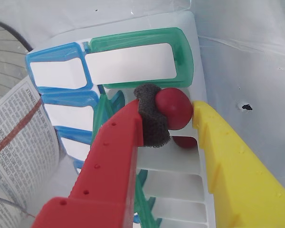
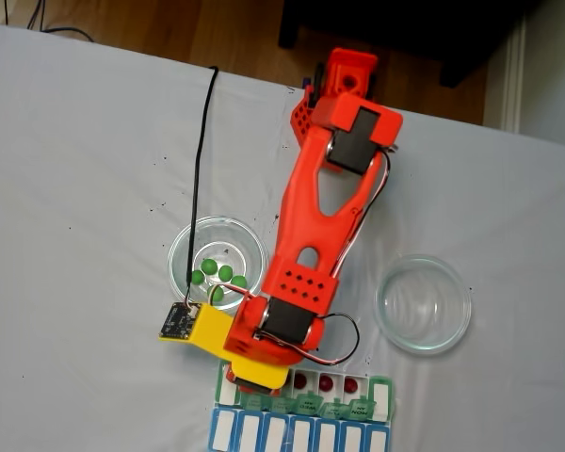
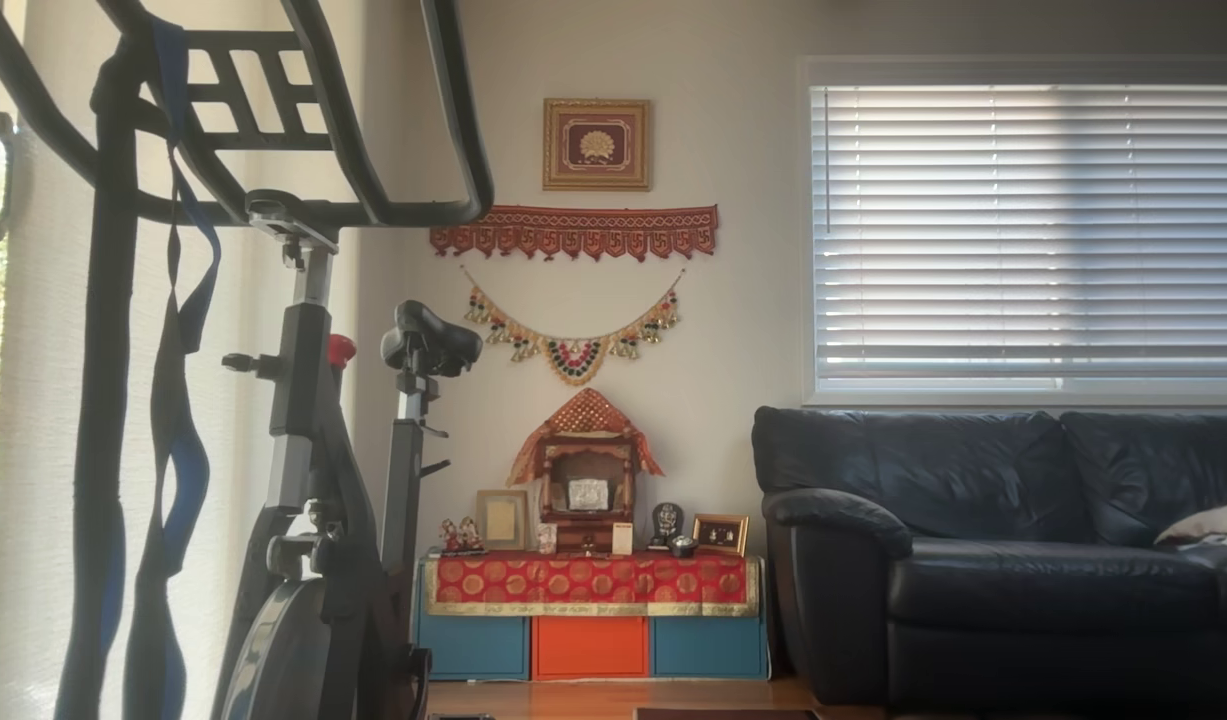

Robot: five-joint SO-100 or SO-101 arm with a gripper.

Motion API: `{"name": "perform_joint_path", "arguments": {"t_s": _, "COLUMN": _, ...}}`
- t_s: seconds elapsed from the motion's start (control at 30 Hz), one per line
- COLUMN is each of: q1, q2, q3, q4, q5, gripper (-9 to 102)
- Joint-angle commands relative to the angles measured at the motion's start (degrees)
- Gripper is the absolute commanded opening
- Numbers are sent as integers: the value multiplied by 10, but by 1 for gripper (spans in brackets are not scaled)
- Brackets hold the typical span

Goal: Sort medicines into box.

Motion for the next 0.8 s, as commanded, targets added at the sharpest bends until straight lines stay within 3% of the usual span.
{"name": "perform_joint_path", "arguments": {"t_s": 0.0, "q1": -11, "q2": 83, "q3": -4, "q4": 5, "q5": -4, "gripper": 1}}
{"name": "perform_joint_path", "arguments": {"t_s": 0.27, "q1": -20, "q2": 122, "q3": 9, "q4": 35, "q5": -9, "gripper": 1}}
{"name": "perform_joint_path", "arguments": {"t_s": 0.77, "q1": -19, "q2": 122, "q3": 25, "q4": -7, "q5": -15, "gripper": 1}}
